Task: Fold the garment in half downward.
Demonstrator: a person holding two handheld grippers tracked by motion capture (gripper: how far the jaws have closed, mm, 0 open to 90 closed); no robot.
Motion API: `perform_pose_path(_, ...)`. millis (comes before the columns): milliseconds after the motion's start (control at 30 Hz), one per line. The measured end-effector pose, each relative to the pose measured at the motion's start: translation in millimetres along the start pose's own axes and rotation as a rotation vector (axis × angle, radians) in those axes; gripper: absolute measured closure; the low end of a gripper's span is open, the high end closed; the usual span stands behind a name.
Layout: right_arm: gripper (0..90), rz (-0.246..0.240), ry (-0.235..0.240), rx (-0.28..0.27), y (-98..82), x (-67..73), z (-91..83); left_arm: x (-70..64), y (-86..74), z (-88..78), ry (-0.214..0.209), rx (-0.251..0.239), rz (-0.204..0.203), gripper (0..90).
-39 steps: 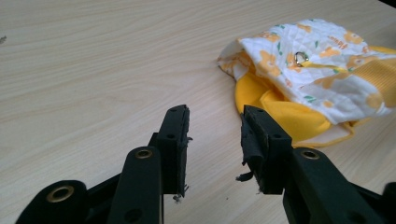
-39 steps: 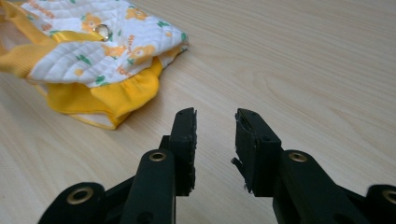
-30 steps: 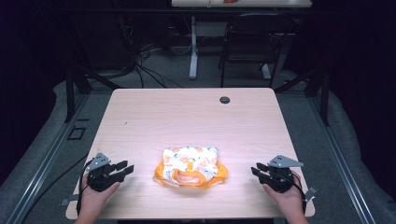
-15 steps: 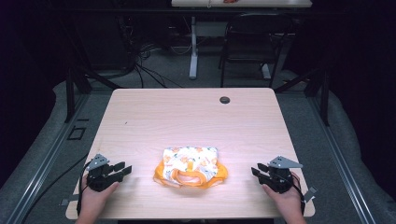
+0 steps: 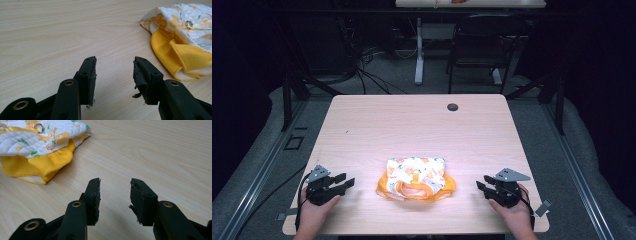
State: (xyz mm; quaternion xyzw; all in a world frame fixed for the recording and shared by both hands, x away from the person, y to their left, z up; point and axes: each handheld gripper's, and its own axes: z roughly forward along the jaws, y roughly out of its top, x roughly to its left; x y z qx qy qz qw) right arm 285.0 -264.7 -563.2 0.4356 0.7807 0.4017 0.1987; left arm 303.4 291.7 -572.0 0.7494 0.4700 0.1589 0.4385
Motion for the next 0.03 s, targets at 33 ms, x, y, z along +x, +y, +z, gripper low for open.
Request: perform_pose_path(33,59.1,-0.001,0.001,0.004,0.1,-0.2,-0.1,-0.3,0.2,0.2,-0.002,-0.002,-0.001,52.9)
